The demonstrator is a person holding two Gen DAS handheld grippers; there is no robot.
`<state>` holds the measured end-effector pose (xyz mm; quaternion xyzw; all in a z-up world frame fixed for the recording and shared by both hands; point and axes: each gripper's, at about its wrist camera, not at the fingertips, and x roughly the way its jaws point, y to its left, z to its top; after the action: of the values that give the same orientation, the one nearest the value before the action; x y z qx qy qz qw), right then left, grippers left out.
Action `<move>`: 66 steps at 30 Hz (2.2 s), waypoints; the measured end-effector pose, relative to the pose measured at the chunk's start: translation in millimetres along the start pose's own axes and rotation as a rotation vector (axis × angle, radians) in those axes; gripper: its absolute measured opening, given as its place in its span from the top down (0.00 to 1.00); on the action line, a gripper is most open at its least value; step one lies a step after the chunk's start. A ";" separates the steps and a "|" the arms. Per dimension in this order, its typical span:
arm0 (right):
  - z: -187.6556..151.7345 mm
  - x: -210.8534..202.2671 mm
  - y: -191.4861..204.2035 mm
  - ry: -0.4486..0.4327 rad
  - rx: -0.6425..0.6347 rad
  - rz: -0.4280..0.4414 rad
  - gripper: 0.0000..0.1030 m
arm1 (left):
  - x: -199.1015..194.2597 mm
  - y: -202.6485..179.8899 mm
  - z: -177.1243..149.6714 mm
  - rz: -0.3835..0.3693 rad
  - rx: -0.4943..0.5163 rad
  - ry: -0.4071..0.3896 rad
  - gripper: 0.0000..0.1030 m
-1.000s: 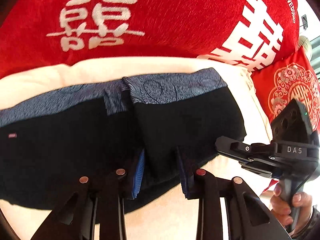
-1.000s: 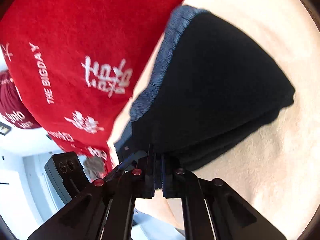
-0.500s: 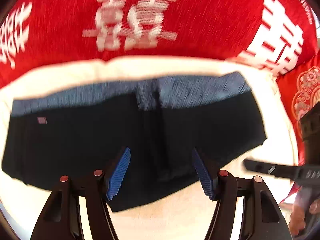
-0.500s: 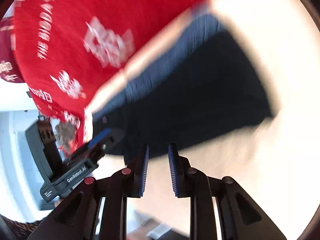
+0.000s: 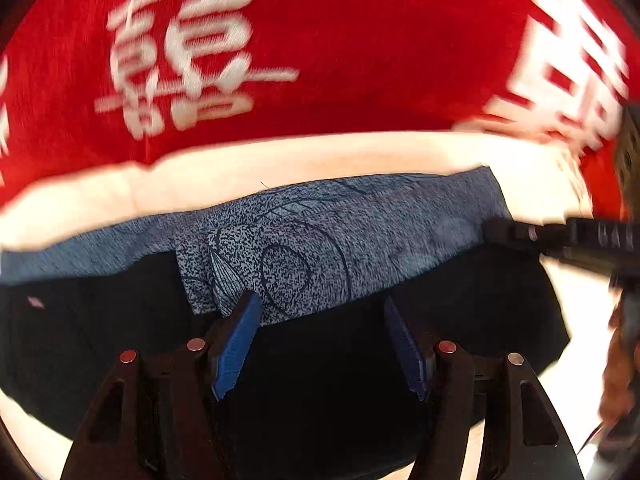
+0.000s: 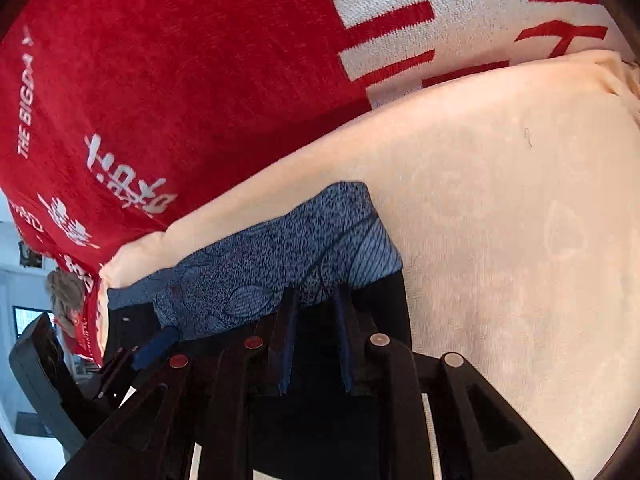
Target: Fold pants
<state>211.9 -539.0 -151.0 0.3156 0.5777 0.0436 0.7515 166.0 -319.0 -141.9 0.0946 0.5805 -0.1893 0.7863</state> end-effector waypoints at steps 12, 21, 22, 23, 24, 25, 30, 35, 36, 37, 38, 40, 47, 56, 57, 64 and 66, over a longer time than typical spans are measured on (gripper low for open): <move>-45.2 -46.2 9.6 0.063 -0.036 0.025 0.76 | -44.6 47.0 -43.7 0.086 -0.196 0.108 0.31; -107.9 -46.3 15.4 0.245 -0.062 0.067 0.61 | -63.4 48.5 -94.5 0.163 -0.303 0.181 0.31; -113.6 -43.5 17.8 0.261 -0.070 0.069 0.61 | -64.3 49.5 -100.6 0.164 -0.317 0.188 0.31; -121.1 -41.3 21.4 0.277 -0.087 0.070 0.61 | -63.8 47.8 -104.1 0.165 -0.328 0.192 0.31; -124.7 -40.0 24.4 0.287 -0.100 0.069 0.61 | -65.2 48.5 -108.8 0.165 -0.335 0.192 0.31; -128.1 -38.9 27.6 0.292 -0.111 0.068 0.61 | -66.2 48.4 -112.7 0.166 -0.340 0.192 0.31; -130.4 -33.5 58.1 0.273 -0.158 0.077 0.61 | -70.0 53.3 -121.6 0.144 -0.341 0.187 0.31; -115.0 -28.4 107.7 0.182 -0.216 0.071 0.61 | -70.9 75.2 -125.6 0.108 -0.329 0.165 0.31; -111.8 -25.4 118.0 0.165 -0.228 0.068 0.61 | -71.3 80.8 -126.7 0.098 -0.328 0.162 0.31; -108.9 -21.9 128.2 0.151 -0.242 0.064 0.61 | -72.0 86.6 -127.9 0.089 -0.327 0.157 0.31; -104.8 -16.3 139.6 0.133 -0.255 0.057 0.61 | -72.6 92.5 -129.2 0.081 -0.323 0.153 0.31; -98.1 -0.6 158.5 0.106 -0.259 0.057 0.61 | -75.4 106.0 -131.2 0.078 -0.315 0.151 0.31; -119.4 45.5 165.2 0.138 -0.128 -0.016 0.54 | -90.0 164.9 -144.2 0.080 -0.339 0.134 0.31; -150.6 49.4 176.4 0.257 -0.177 -0.144 0.54 | -93.9 230.2 -165.9 0.062 -0.474 0.123 0.31; -154.7 50.3 178.7 0.262 -0.186 -0.150 0.54 | -93.9 234.7 -167.4 0.062 -0.485 0.120 0.31; -169.0 55.0 218.3 0.288 -0.311 -0.155 0.54 | -89.6 257.6 -171.5 0.059 -0.557 0.115 0.31; -165.4 58.1 234.0 0.280 -0.368 -0.156 0.52 | -89.6 261.6 -170.3 0.058 -0.576 0.109 0.31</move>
<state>152.9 -257.4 -99.1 0.1185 0.6812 0.1330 0.7101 100.5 -1.3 -127.9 -0.1061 0.6488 0.0111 0.7535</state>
